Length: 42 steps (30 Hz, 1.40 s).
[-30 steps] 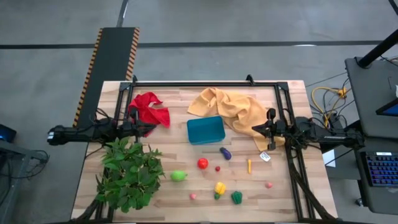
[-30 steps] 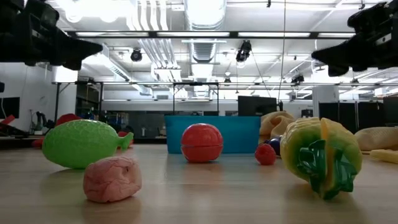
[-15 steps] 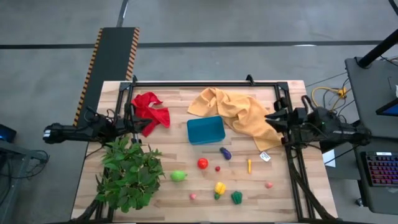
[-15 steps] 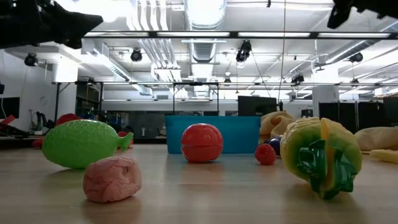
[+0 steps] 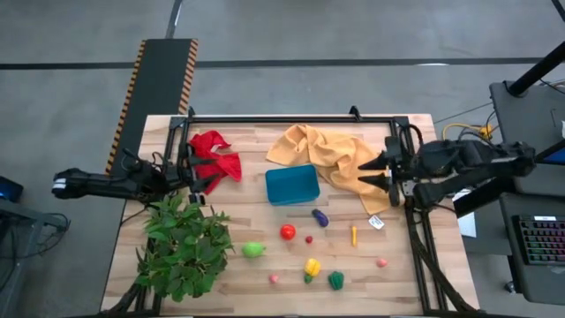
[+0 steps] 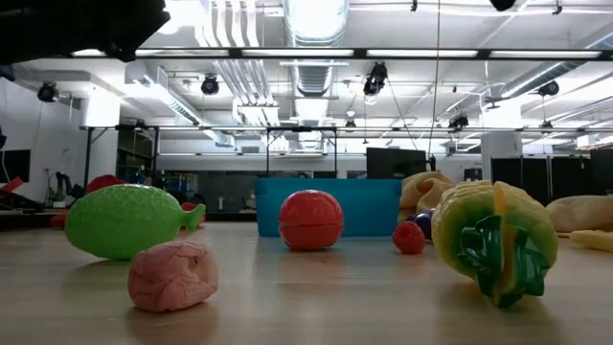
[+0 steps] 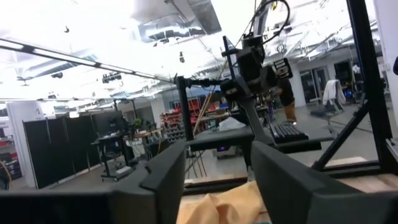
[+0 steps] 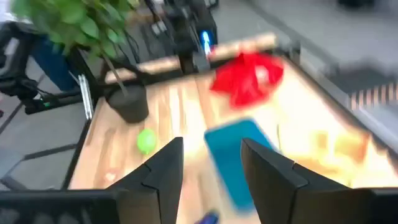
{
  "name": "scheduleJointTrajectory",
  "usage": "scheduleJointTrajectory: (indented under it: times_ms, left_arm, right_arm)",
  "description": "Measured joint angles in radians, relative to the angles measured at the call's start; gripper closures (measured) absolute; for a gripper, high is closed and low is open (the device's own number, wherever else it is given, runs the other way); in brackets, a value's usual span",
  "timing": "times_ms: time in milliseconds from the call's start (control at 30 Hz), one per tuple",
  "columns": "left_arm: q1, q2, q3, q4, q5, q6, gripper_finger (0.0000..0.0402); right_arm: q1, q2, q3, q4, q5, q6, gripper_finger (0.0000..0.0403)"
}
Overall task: Pick and placing Produce into tupperware
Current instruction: Put the yellow corn into the blue bin
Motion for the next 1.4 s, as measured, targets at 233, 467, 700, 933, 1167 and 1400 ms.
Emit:
scheduleJointTrajectory:
  times_ms: [233,467,700,933,1167,1400]
  left_arm:
    - [0.0,0.059,0.0,0.093,0.0,-0.001,0.0212]
    - [0.0,0.085,0.0,0.093,0.0,-0.001,0.0212]
    - [0.0,0.088,-0.001,0.127,0.0,-0.001,0.0212]
    - [0.0,0.084,0.0,0.139,0.003,-0.001,0.0212]
    - [0.0,0.085,-0.002,0.138,0.006,-0.002,0.0212]
    - [0.0,0.085,-0.003,0.138,0.007,-0.001,0.0212]
  right_arm:
    - [0.179,0.162,0.16,-0.308,0.192,0.47,0.0264]
    - [0.315,0.33,0.24,-0.505,0.24,0.88,0.027]
    - [0.407,0.507,0.245,-0.591,0.198,1.164,0.0274]
    - [0.434,0.693,0.244,-0.695,0.182,1.35,0.0287]
    - [0.433,0.861,0.244,-0.698,0.14,1.45,0.0299]
    - [0.433,0.977,0.243,-0.693,0.069,1.55,0.0268]
